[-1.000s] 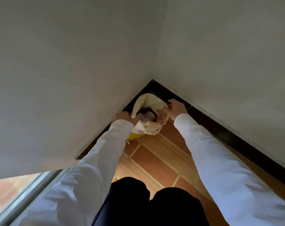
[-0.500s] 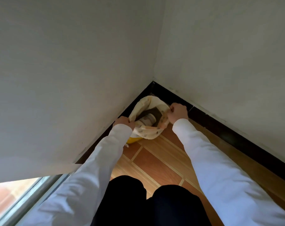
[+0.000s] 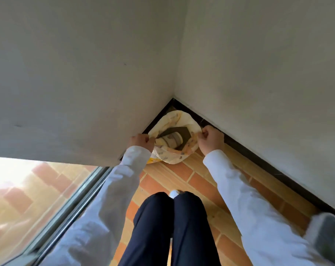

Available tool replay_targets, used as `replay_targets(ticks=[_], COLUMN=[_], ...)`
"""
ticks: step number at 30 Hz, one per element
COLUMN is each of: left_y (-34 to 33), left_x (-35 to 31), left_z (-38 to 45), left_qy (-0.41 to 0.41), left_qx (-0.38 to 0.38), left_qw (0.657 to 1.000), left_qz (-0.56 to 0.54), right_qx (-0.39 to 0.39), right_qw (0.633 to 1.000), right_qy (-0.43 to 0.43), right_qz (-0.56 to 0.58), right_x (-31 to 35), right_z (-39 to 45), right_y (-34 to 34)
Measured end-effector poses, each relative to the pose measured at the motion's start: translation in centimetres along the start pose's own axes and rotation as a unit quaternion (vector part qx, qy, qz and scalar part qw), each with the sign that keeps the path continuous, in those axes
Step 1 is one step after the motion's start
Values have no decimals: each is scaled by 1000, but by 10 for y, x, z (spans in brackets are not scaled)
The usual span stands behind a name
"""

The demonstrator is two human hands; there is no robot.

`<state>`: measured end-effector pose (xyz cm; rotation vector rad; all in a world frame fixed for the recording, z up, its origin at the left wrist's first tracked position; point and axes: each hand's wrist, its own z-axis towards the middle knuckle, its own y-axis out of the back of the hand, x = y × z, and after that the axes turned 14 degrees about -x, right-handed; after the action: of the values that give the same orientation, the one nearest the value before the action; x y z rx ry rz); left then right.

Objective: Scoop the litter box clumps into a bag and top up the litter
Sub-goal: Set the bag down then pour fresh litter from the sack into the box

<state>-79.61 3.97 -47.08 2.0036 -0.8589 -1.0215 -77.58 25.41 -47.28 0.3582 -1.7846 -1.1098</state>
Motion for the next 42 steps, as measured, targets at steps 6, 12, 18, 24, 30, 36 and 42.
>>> replay_targets(ticks=[6, 12, 18, 24, 30, 36, 42], left_y=[123, 202, 237, 233, 198, 134, 54], left_x=[-21, -27, -21, -27, -57, -102, -161], left_z=[-113, -204, -268, -316, -375, -455, -542], left_qy=[-9, -57, -180, -282, -380, -431, -477], left_qx=[13, 26, 52, 104, 153, 212, 258], left_qw=[1000, 998, 981, 951, 903, 860, 812], left_qz=[0, 6, 50, 78, 133, 173, 215], right_qx=[-2, -20, -106, -207, -294, -340, -371], right_qw=[999, 998, 987, 955, 900, 838, 793], right_qy=[-27, -56, -111, -190, -300, -409, -468], right_qz=[24, 33, 57, 97, 115, 122, 118], right_x=[61, 85, 78, 44, 0, -65, -149], right_z=[-88, -169, -258, -345, -422, -476, -506], right_y=[140, 233, 284, 312, 347, 391, 452])
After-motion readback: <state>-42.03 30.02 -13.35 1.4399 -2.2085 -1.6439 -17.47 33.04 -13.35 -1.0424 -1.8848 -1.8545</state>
